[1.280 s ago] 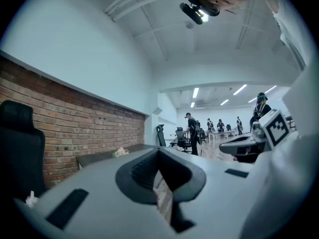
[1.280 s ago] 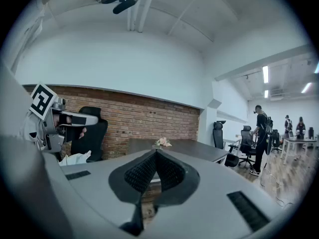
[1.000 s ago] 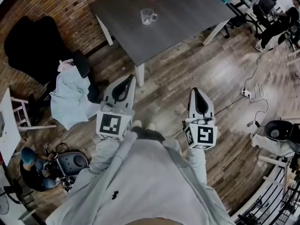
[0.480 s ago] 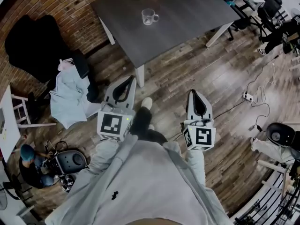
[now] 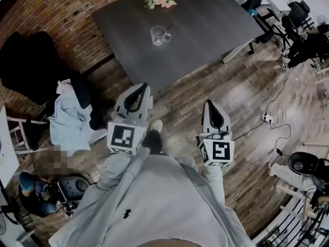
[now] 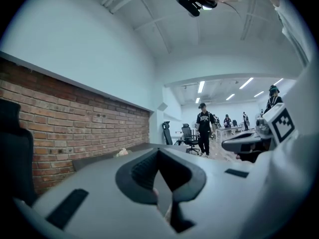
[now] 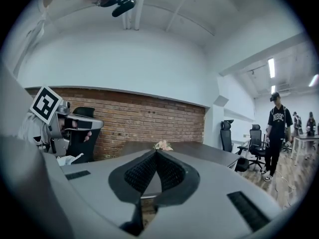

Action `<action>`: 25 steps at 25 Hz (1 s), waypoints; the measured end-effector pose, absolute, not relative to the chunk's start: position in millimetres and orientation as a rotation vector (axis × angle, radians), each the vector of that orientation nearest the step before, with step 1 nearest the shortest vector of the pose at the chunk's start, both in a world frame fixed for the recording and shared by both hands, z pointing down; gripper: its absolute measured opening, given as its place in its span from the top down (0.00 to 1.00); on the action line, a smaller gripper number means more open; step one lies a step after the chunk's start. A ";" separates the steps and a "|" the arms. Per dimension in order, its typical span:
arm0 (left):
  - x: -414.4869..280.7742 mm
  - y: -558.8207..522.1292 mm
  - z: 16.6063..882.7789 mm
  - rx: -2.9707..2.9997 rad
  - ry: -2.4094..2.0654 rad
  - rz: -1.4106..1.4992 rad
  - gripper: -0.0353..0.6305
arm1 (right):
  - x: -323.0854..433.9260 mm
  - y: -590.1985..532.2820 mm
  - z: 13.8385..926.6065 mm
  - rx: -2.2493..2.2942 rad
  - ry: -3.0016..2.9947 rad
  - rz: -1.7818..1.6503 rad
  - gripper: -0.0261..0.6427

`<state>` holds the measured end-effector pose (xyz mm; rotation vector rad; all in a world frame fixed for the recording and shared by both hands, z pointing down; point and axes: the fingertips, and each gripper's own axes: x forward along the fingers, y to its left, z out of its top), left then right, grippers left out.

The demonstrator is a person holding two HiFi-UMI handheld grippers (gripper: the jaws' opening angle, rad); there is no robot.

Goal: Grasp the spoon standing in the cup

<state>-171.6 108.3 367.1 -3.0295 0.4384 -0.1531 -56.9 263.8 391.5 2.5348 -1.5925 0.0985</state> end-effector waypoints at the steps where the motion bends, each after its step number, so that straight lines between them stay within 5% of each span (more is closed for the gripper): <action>1: -162.2 98.5 366.1 -3.029 0.436 -0.148 0.92 | -48.1 253.9 390.8 2.534 -1.591 0.095 0.94; 25: -75.7 -19.0 367.3 -3.094 0.430 -0.135 0.92 | 30.7 130.8 402.0 2.502 -1.579 0.166 0.94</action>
